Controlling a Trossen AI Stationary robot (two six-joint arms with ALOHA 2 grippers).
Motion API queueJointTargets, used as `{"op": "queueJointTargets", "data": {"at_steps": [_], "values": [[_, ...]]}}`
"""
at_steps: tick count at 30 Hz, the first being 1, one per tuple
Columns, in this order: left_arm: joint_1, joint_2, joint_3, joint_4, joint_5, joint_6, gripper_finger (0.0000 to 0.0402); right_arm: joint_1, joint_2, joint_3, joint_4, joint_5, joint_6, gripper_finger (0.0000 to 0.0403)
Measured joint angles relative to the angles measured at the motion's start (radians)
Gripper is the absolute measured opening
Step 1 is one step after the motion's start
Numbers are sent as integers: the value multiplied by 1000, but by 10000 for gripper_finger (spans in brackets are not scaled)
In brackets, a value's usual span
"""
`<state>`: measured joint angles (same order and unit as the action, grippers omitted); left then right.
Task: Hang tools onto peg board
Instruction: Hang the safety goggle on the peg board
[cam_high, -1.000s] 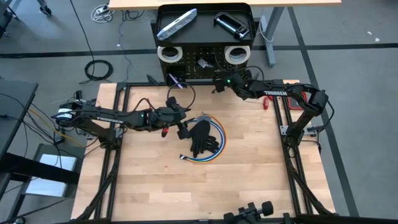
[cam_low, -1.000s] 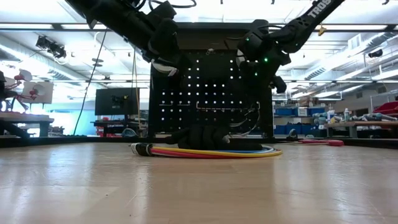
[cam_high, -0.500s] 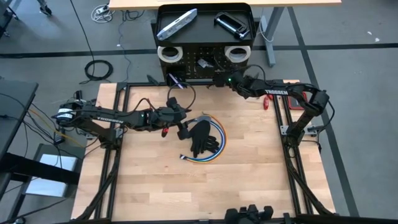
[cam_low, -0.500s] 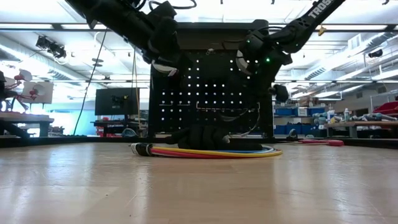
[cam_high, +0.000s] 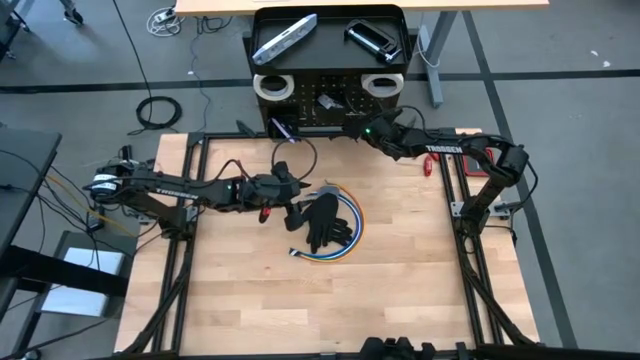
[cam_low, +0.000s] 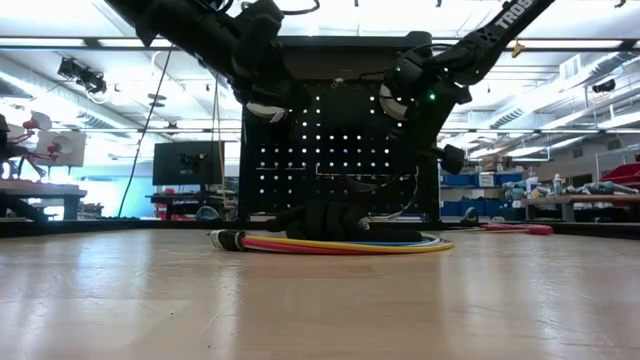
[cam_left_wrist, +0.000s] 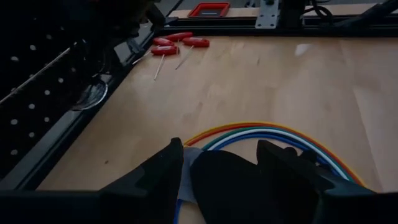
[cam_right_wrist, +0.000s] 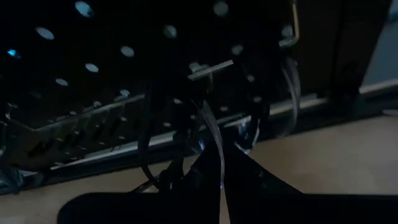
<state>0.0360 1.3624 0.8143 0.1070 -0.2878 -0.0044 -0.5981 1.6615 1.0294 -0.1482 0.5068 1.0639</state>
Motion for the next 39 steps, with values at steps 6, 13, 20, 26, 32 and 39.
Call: {"op": "queueJointTargets", "data": {"at_steps": [6,13,20,26,32,39], "values": [[-6,0,0,1,2,1,211,27,-1,-3,-62,22,58,12],[-6,0,0,6,2,1,211,8,-10,-3,-26,45,70,12],[-6,0,0,7,2,1,211,-49,-10,-2,-1,-22,62,12],[-6,0,0,9,2,2,211,-58,34,-1,57,-79,44,12],[-6,0,0,1,2,4,211,-54,104,-1,131,-55,73,14],[-6,0,0,3,2,5,211,-54,93,-1,129,-33,49,18]]}}
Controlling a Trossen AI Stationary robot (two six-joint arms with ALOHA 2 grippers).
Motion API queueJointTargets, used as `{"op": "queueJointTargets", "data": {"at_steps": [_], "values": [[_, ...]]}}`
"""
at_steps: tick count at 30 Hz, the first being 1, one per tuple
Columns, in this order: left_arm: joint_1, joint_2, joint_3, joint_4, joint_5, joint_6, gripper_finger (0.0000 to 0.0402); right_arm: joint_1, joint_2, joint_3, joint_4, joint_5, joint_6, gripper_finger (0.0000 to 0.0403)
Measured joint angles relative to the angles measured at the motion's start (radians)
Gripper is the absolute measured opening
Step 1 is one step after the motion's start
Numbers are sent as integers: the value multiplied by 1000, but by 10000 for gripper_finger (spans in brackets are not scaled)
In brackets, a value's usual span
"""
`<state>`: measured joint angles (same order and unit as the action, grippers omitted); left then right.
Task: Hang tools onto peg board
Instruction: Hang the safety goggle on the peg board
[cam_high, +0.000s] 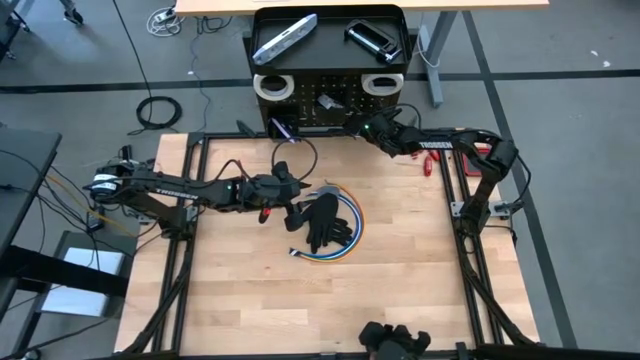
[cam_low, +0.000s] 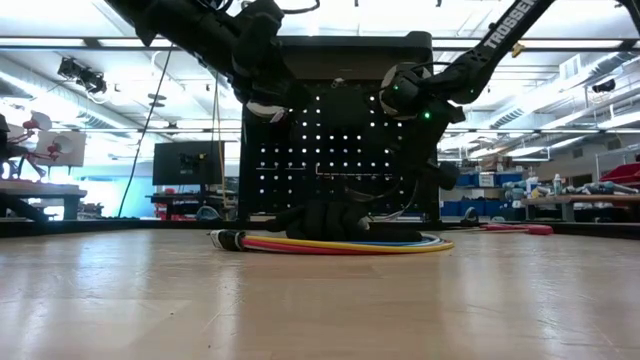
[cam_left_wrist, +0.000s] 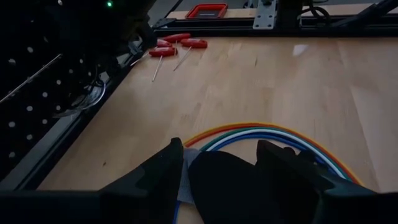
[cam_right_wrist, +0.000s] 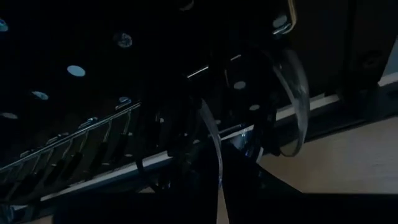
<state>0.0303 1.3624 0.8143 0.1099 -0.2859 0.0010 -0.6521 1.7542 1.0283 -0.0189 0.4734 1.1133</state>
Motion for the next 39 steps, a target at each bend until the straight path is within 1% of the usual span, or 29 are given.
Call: {"op": "queueJointTargets", "data": {"at_steps": [3,10,14,18,22,26,34,36,39], "values": [[0,0,0,0,0,0,211,-2,0,0,1,8,-22,37],[0,0,0,-3,0,-4,211,-18,-2,0,-7,5,-58,116],[0,0,0,-4,0,-4,211,-12,-12,0,-62,0,-85,154],[0,0,0,-7,0,-5,211,12,-56,0,-144,23,-122,177],[0,0,0,-8,0,-5,211,37,-120,0,-252,35,-144,185],[0,0,0,-7,0,-5,211,52,-169,0,-317,39,-182,185],[0,0,0,-4,0,-5,211,57,-178,0,-284,41,-194,180],[0,0,0,-3,0,-5,211,57,-172,0,-281,43,-181,172],[0,0,0,-3,0,-5,211,50,-146,-2,-271,44,-159,150]]}}
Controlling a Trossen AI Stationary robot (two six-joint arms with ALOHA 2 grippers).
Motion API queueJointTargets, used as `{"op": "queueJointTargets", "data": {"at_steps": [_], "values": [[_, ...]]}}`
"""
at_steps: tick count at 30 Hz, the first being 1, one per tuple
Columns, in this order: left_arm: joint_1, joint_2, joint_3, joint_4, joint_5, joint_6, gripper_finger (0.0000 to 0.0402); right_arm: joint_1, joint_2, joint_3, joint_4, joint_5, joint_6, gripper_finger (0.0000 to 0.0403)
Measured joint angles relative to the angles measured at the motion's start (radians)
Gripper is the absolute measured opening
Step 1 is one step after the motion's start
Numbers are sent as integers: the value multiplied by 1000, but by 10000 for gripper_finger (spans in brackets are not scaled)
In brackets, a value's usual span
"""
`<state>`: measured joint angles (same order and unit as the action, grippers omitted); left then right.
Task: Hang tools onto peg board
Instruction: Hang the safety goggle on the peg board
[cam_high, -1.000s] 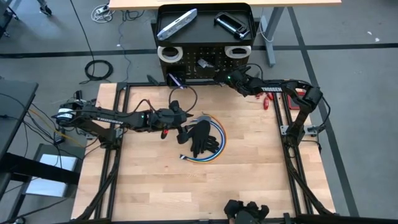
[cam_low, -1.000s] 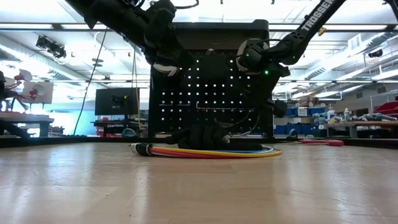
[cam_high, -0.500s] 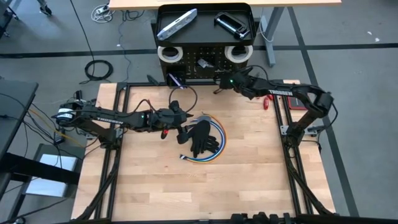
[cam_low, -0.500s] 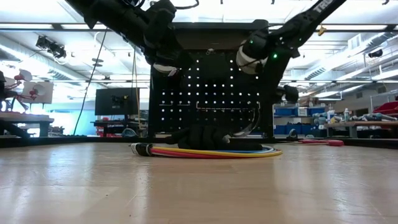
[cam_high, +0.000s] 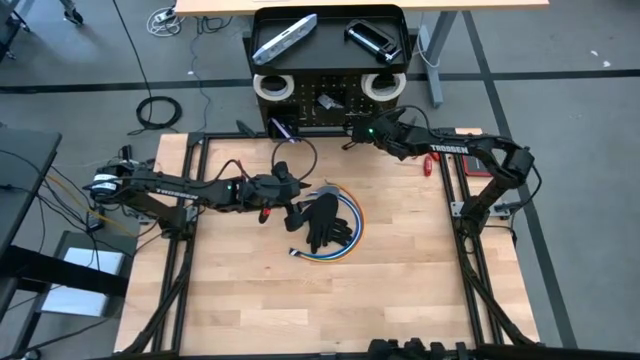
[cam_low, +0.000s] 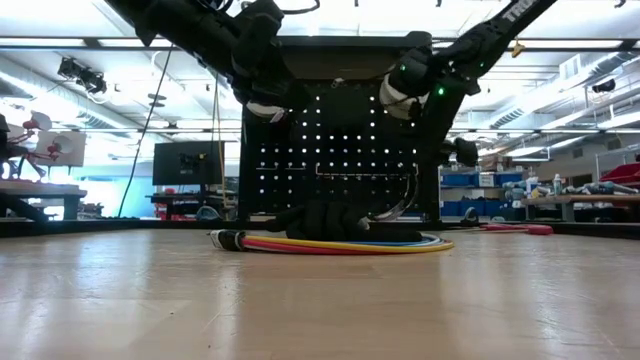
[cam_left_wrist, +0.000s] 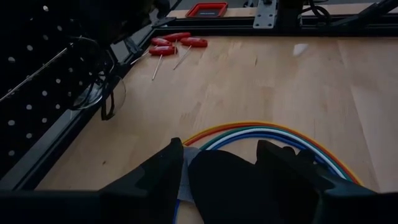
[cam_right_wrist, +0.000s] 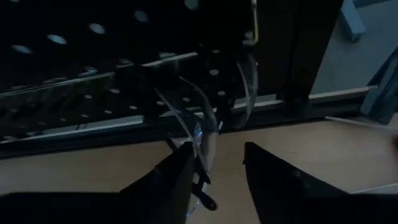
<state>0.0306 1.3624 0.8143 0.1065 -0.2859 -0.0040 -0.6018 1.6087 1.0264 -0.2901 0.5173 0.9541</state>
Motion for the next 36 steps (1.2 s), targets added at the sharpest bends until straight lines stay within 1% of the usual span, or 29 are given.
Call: {"op": "queueJointTargets", "data": {"at_steps": [2,6,9,10,12,15,17,22,25,31,36], "values": [[0,0,0,0,0,0,211,-9,27,-1,26,-19,16,127],[0,0,0,-1,0,0,211,-9,86,-1,152,-67,11,67],[0,0,0,-5,0,0,211,-10,110,-2,197,-58,24,21],[0,0,0,-6,0,0,211,-14,114,-5,207,-59,28,15],[0,0,0,-8,0,0,211,-17,117,-5,221,-58,50,16],[0,0,0,-7,0,0,211,-24,117,-5,228,-74,77,34],[0,0,0,-5,1,0,211,-24,117,-3,245,-75,82,37],[0,0,0,-5,9,0,211,-26,118,-3,274,-67,65,17],[0,0,0,-5,11,0,211,-34,117,0,250,-71,60,15],[-3,0,0,-6,11,0,211,-37,117,0,223,-53,62,55],[-6,0,0,-4,11,0,211,-37,117,0,199,-49,67,71]]}}
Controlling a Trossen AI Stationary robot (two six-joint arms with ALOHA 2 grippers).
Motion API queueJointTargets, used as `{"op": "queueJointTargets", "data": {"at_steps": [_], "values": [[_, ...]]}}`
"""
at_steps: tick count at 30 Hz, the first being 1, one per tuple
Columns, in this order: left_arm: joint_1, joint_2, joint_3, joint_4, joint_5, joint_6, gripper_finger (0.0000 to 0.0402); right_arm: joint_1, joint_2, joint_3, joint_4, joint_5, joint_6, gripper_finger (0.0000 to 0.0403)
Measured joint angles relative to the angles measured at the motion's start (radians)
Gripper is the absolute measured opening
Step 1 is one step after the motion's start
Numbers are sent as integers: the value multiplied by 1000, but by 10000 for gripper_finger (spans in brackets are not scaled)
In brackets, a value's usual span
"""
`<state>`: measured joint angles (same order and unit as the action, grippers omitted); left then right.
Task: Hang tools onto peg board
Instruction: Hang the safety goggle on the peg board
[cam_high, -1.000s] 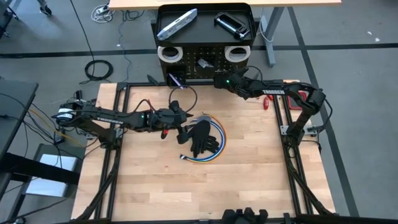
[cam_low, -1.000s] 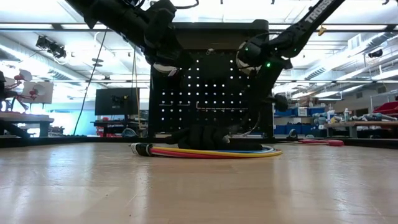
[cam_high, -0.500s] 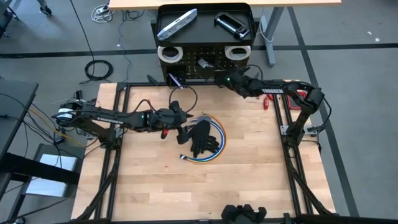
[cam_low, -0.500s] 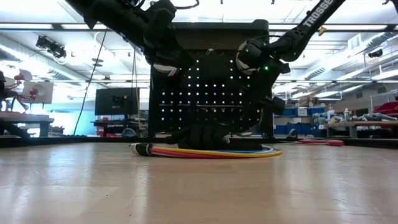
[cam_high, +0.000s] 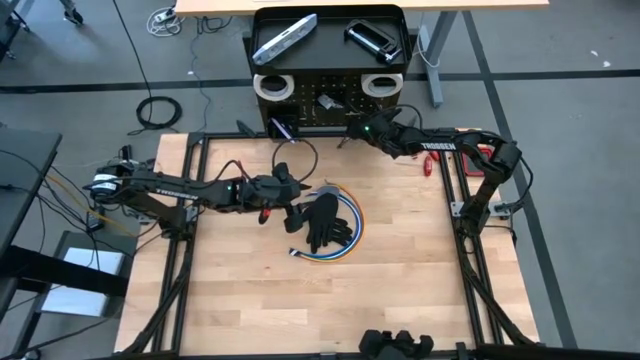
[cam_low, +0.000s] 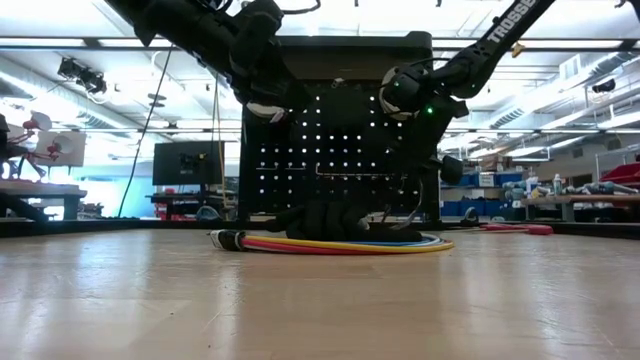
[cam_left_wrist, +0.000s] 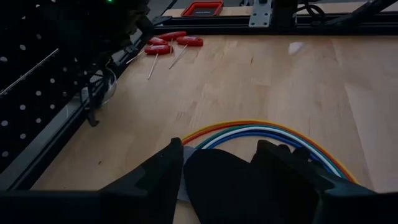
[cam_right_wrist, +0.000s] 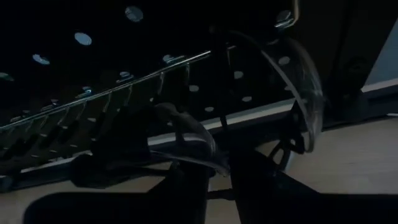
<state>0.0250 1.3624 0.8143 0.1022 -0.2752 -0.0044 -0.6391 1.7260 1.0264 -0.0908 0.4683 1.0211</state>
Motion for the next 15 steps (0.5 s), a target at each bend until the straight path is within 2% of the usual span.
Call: {"op": "queueJointTargets", "data": {"at_steps": [7,15], "values": [[0,0,0,-1,0,0,211,10,-4,0,-40,2,1,86],[-1,0,0,0,0,0,211,10,-10,-1,18,24,-15,91]]}}
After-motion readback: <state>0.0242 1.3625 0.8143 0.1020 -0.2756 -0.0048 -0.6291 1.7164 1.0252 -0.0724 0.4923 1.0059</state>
